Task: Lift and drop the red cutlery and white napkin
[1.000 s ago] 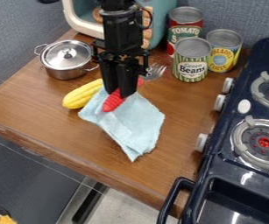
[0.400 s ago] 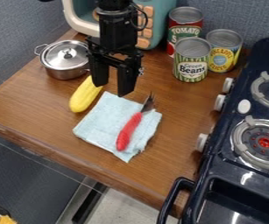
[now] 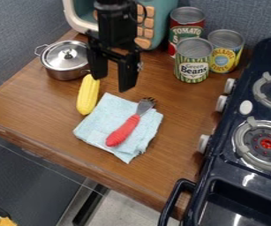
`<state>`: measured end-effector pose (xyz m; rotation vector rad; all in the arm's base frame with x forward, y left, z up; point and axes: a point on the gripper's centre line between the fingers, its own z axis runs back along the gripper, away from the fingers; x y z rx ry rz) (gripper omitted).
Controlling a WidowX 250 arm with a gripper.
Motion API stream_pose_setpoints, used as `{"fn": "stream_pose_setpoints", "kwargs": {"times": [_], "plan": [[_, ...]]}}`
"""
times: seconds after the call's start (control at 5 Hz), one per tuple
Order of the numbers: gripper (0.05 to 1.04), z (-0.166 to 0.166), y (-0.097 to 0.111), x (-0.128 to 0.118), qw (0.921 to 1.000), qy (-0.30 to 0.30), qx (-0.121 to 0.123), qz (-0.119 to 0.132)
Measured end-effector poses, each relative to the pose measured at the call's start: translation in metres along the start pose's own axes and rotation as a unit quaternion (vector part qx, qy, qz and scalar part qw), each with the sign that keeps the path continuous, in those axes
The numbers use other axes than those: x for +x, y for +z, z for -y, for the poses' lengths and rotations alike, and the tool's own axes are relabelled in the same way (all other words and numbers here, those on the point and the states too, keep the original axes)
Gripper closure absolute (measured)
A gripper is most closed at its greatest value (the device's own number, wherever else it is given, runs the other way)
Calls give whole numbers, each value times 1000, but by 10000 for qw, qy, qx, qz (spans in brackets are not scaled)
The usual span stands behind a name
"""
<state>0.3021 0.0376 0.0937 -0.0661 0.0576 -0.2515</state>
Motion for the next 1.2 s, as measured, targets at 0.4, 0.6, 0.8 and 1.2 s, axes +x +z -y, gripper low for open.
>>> {"fn": "stream_pose_setpoints", "kwargs": {"times": [0.4, 0.6, 0.8, 1.2], "plan": [[84, -20, 6, 2, 9982, 167, 215, 532], [83, -21, 7, 2, 9982, 172, 225, 536], [84, -21, 7, 2, 9982, 158, 237, 530], [83, -21, 7, 2, 9982, 158, 237, 530]]}}
